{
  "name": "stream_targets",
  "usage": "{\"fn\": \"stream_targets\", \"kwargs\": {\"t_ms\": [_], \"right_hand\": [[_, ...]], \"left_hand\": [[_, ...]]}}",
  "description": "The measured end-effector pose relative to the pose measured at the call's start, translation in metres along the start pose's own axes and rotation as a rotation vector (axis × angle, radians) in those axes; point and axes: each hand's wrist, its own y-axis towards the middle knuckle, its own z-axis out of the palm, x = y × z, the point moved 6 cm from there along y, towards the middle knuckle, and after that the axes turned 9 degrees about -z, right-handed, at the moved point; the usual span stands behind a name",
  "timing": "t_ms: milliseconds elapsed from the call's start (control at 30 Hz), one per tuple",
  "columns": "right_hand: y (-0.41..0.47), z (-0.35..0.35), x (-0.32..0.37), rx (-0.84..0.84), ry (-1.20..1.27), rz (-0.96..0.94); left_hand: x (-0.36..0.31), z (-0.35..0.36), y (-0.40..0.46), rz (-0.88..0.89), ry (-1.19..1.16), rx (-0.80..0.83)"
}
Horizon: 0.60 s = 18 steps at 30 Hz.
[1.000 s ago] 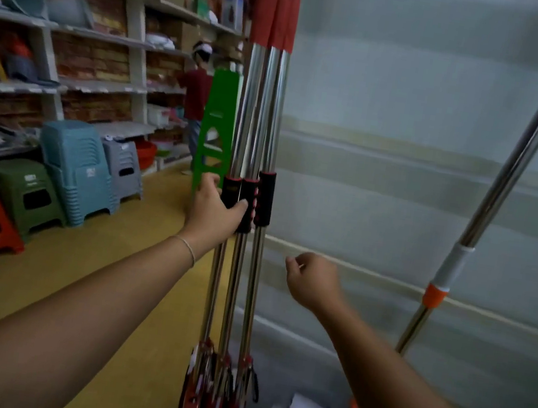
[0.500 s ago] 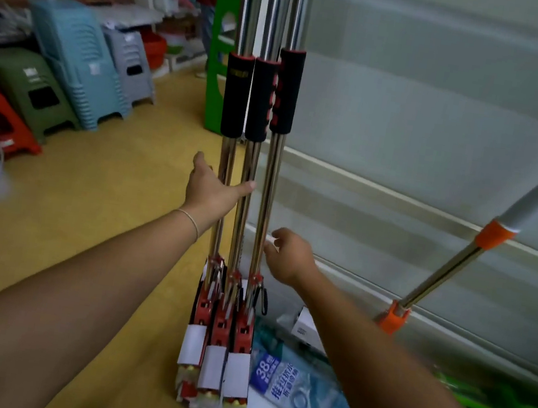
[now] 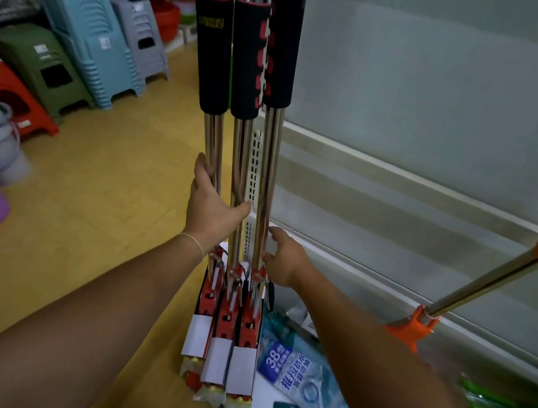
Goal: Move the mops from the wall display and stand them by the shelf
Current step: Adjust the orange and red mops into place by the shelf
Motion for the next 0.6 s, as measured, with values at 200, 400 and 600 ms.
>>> {"fn": "stream_targets", "kwargs": {"t_ms": [200,400,600], "right_hand": [[0.015,0.025,-0.019,0.051,0.053,0.009],[0.024,0.055,-0.039,0.076,0.049,0.052],[0.029,0.076,-0.06,0.058,-0.013,0.015]], "left_hand": [[0.022,0.018,0.007,-0.054,-0.05,-0.045],[0.05,0.031,0.012,-0.093,-0.083,-0.097],[0.088,0.048,0.013,-0.087,-0.042,-0.103]]}}
